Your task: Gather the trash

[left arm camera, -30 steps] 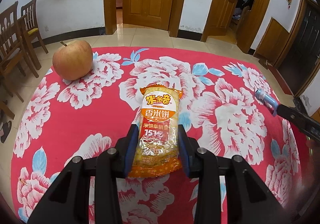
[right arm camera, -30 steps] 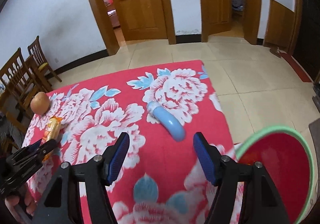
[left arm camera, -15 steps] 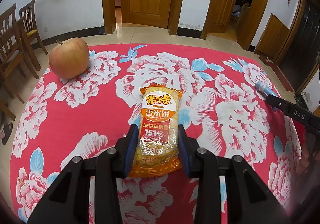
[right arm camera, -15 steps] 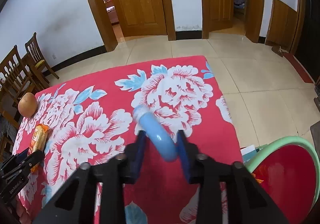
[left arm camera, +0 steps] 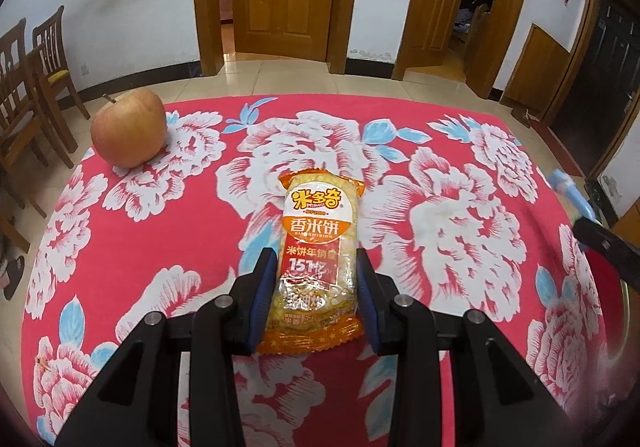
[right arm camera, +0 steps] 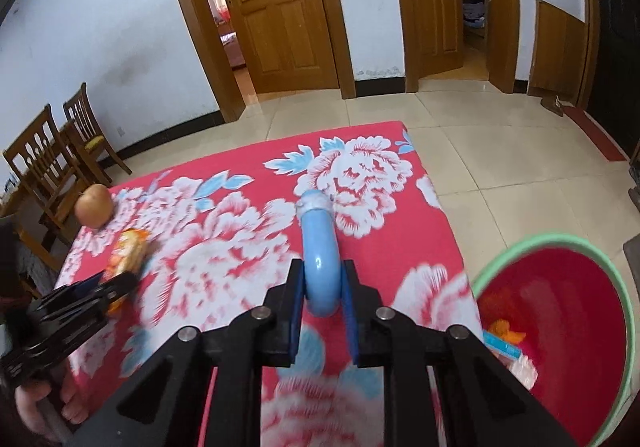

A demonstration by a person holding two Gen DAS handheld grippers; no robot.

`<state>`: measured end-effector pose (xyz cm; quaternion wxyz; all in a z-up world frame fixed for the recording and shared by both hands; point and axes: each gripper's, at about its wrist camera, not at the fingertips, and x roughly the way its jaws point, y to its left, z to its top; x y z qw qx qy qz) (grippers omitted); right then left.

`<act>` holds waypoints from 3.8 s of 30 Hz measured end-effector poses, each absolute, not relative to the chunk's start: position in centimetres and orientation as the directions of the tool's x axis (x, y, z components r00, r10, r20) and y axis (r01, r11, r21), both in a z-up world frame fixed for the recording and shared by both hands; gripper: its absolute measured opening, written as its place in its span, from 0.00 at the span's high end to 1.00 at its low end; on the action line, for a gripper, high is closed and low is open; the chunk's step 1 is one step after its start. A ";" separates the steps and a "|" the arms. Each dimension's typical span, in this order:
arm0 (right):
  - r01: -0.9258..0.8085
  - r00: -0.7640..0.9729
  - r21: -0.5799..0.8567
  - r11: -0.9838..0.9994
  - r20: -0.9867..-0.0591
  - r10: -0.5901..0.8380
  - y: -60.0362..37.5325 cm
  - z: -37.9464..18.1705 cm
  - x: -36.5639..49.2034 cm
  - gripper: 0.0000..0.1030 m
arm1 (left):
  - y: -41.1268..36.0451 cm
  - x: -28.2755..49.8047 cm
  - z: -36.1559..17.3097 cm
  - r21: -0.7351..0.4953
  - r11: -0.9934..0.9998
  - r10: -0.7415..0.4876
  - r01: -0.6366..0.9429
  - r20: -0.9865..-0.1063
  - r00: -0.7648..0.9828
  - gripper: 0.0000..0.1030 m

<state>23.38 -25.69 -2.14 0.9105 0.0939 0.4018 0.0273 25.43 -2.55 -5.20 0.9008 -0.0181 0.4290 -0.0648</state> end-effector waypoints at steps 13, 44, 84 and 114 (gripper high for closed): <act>0.087 0.704 0.284 0.955 -0.696 0.143 -27.5 0.0 15.2 0.81 | -5.2 23.2 -2.7 -0.077 0.983 -0.168 0.168 -0.751 0.639 0.62; 0.294 0.742 0.381 0.876 -0.669 0.042 -37.7 -0.9 7.0 0.81 | -15.2 15.9 0.5 -0.147 0.921 -0.347 0.362 -0.733 0.585 0.62; 0.499 0.745 0.379 0.779 -0.646 -0.162 -42.8 -1.2 3.1 0.34 | -27.7 17.0 -1.7 -0.163 0.813 -0.470 0.559 -0.752 0.463 0.62; 0.426 0.774 0.372 0.824 -0.621 -0.120 -39.3 0.7 2.6 0.33 | -20.7 15.3 0.7 -0.192 0.877 -0.429 0.440 -0.725 0.539 0.44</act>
